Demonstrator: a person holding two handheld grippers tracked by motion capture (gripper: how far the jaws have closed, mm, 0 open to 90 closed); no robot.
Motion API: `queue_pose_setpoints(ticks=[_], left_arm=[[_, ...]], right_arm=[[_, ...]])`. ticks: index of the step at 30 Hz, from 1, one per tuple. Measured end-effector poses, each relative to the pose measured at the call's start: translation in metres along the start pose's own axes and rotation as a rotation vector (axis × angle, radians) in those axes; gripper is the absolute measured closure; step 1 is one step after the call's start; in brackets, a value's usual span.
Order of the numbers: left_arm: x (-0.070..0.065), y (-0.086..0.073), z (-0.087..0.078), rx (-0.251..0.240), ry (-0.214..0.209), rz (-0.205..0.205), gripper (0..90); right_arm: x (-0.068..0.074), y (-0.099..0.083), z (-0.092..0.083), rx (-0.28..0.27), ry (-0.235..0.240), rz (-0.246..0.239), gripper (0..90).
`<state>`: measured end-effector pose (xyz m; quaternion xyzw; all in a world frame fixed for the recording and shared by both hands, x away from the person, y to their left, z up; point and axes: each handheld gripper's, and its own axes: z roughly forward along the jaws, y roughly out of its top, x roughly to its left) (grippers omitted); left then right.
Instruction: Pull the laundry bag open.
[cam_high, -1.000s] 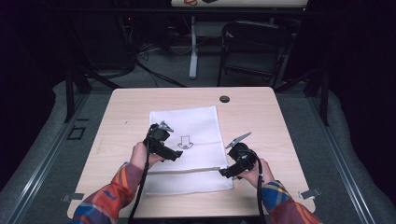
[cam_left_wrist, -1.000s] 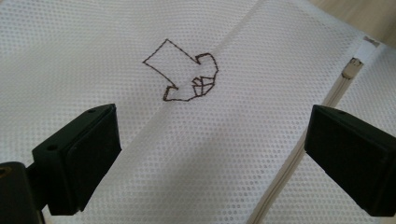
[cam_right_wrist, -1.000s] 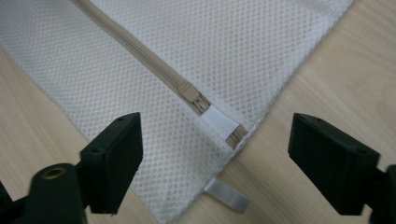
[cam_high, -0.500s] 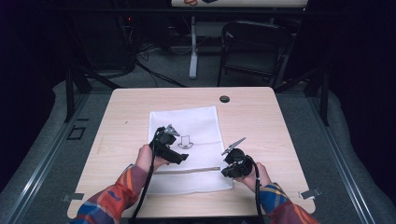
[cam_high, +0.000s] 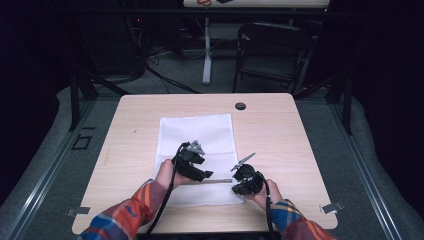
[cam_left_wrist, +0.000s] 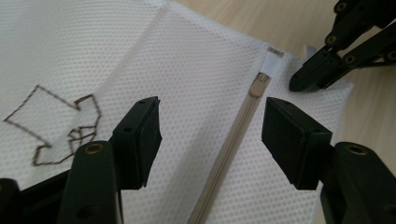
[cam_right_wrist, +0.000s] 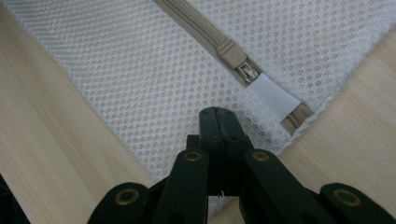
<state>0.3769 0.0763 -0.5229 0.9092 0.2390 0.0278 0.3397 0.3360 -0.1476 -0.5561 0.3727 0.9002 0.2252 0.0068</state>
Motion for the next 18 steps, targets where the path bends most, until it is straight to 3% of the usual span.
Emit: queue_pose_setpoints(ticks=[3,6,9,10,18], left_arm=[[-0.004,0.001,0.004,-0.009,-0.024,0.020,45.1],[-0.006,0.003,0.008,-0.011,-0.052,0.040,50.8],[-0.011,0.006,0.015,0.004,-0.057,0.061,55.6],[-0.011,0.007,0.019,-0.002,-0.079,0.069,57.0],[-0.017,0.013,0.039,0.031,-0.119,0.107,65.2]], right_arm=[[0.002,0.001,0.000,0.000,0.004,-0.023,90.0],[0.003,0.003,-0.006,-0.036,-0.039,-0.052,90.0],[-0.004,0.005,-0.018,-0.091,-0.075,-0.039,90.0],[-0.005,0.005,-0.020,-0.092,-0.078,-0.037,90.0],[-0.012,0.006,-0.013,-0.095,-0.112,-0.026,90.0]])
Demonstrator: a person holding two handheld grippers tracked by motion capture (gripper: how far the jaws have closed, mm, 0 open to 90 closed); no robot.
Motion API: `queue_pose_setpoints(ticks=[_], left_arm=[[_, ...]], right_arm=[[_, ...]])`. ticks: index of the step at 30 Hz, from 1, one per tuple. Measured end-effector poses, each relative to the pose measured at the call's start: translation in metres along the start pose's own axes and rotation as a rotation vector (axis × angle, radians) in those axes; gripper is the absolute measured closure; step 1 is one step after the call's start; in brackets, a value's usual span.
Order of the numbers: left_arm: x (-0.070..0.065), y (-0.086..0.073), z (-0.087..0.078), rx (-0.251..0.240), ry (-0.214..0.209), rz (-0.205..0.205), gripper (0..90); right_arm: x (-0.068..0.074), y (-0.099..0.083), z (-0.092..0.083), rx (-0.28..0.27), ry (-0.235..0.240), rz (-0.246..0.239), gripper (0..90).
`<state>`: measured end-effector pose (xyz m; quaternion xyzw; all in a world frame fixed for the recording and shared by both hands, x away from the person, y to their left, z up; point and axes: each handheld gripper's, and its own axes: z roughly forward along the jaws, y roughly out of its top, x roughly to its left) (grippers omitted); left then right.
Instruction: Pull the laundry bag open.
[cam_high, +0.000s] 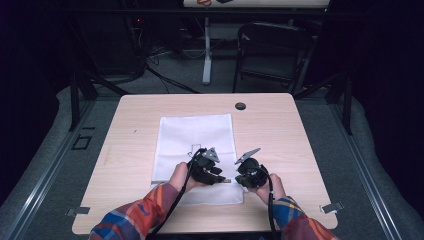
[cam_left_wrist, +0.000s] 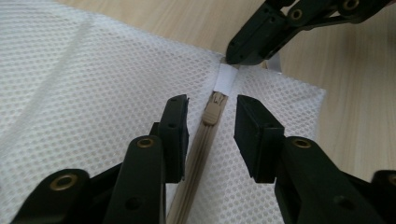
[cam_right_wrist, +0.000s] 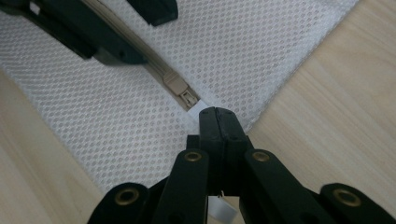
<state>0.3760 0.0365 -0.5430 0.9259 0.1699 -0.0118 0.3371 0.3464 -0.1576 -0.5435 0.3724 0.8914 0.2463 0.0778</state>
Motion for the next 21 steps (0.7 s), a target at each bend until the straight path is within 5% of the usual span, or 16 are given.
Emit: queue_pose_setpoints(ticks=[9,21], left_arm=[[-0.004,0.002,0.026,0.076,-0.003,-0.008,71.0],[-0.006,0.000,0.030,0.065,0.011,0.005,81.4]], right_arm=[[-0.005,-0.001,0.011,0.020,0.015,0.018,90.0],[-0.004,0.000,0.010,0.030,0.010,0.013,90.0]])
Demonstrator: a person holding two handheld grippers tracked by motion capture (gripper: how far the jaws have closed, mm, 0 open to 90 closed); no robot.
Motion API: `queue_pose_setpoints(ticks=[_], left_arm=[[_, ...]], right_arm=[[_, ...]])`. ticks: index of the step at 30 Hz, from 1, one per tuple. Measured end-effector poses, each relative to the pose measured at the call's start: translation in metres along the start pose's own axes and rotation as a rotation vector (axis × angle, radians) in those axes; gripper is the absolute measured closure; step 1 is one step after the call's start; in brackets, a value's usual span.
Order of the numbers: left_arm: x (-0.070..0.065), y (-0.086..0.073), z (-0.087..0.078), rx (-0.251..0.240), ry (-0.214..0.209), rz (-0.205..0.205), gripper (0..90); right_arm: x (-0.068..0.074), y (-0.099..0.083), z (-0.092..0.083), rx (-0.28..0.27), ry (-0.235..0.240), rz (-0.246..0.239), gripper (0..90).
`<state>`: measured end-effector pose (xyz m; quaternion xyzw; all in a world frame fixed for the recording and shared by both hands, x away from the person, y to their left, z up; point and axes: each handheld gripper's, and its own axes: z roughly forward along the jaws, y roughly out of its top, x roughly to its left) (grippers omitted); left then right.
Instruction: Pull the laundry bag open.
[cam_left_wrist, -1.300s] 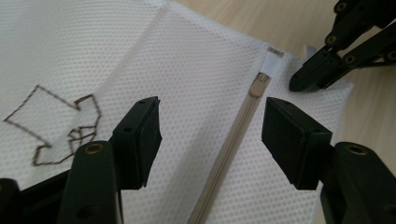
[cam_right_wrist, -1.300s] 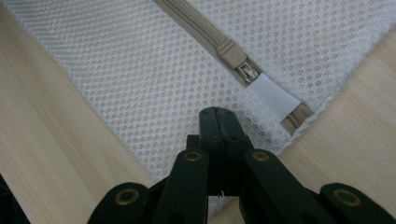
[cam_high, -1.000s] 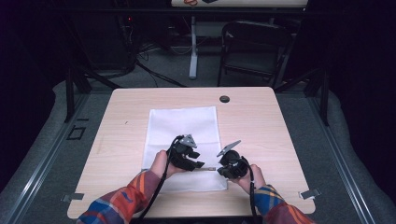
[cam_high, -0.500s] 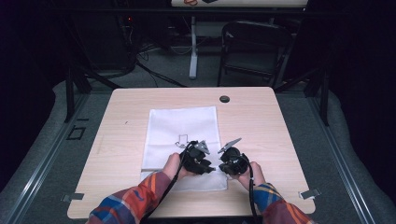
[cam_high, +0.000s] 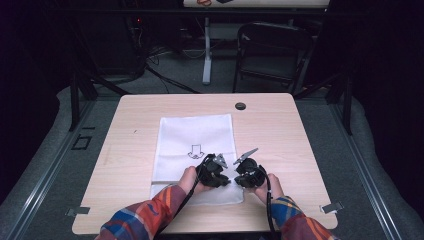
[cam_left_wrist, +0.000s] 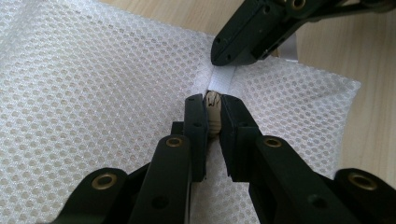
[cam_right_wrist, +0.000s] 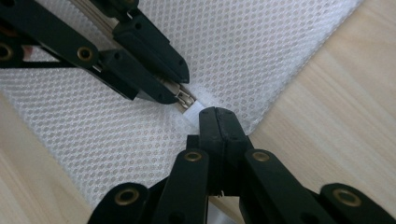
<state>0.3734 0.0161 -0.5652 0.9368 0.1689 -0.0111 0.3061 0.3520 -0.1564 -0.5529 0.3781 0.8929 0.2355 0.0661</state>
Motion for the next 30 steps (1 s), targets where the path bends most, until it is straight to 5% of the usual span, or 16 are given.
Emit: queue_pose_setpoints(ticks=[4,8,30], left_arm=[[0.0010,-0.0009,0.0003,-0.010,-0.007,0.004,81.6],[0.0000,-0.0006,0.0001,-0.011,-0.003,0.018,81.7],[-0.0002,-0.0006,-0.0033,-0.001,-0.001,0.042,81.8]], right_arm=[[-0.0005,0.0021,-0.0003,-0.031,-0.003,0.013,90.0],[-0.0038,0.0022,0.0032,0.014,0.012,0.001,90.0],[-0.0009,-0.0025,0.0043,-0.001,0.008,0.022,90.0]])
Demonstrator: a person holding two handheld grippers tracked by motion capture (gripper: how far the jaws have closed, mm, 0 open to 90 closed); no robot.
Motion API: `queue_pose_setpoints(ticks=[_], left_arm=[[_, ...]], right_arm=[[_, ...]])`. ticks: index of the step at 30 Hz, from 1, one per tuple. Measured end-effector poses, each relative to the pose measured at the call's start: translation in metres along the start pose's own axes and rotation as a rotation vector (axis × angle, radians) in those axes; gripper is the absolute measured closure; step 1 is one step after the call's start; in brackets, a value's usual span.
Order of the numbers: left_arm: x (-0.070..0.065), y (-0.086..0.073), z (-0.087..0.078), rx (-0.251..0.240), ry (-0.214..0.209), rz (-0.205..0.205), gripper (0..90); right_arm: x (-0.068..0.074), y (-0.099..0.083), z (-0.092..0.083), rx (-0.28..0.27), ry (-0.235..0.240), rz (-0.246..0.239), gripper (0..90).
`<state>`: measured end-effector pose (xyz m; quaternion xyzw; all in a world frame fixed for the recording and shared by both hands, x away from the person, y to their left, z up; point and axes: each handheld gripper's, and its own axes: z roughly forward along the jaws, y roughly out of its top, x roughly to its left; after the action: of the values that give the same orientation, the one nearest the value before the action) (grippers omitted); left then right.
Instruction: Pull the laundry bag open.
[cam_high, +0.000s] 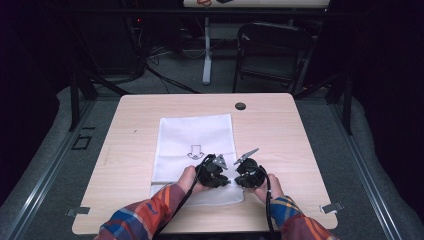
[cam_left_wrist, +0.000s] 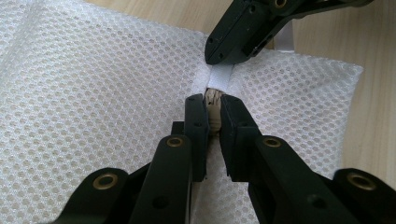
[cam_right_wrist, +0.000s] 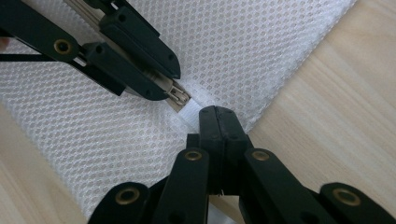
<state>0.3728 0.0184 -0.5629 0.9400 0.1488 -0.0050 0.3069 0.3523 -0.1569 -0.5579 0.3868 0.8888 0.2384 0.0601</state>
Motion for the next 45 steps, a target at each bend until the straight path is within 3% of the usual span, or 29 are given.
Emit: queue_pose_setpoints(ticks=[18,19,20,22,23,28,29,31,40,45], left_arm=[[-0.008,0.010,-0.004,0.061,0.044,0.080,81.5],[-0.008,0.012,-0.005,0.067,0.044,0.084,81.3],[-0.009,0.013,-0.006,0.061,0.043,0.080,81.3],[-0.009,0.014,-0.005,0.052,0.044,0.077,81.2],[-0.009,0.014,-0.005,0.052,0.042,0.072,81.1],[-0.006,0.013,-0.002,0.044,0.034,0.050,81.1],[-0.007,0.013,-0.001,0.047,0.029,0.049,81.1],[-0.006,0.012,0.001,0.052,0.025,0.048,80.9],[-0.007,0.012,0.006,0.054,0.025,0.047,80.7],[-0.005,0.010,0.004,0.045,0.032,0.023,81.8]], right_arm=[[0.002,0.001,0.000,0.003,-0.005,-0.001,90.0],[0.000,0.001,-0.001,0.023,-0.009,-0.017,90.0],[0.000,0.002,-0.001,0.027,0.001,-0.022,90.0],[0.003,0.000,0.002,-0.021,0.005,0.014,90.0],[0.002,0.001,0.000,0.006,-0.008,-0.012,90.0],[0.003,0.001,0.002,-0.021,0.006,0.020,90.0],[0.002,0.001,0.000,0.007,0.003,-0.003,90.0],[0.001,0.001,-0.001,0.015,-0.002,-0.009,90.0],[0.002,0.001,0.000,0.009,-0.010,0.003,90.0],[0.002,0.001,-0.001,0.011,-0.010,0.002,90.0]])
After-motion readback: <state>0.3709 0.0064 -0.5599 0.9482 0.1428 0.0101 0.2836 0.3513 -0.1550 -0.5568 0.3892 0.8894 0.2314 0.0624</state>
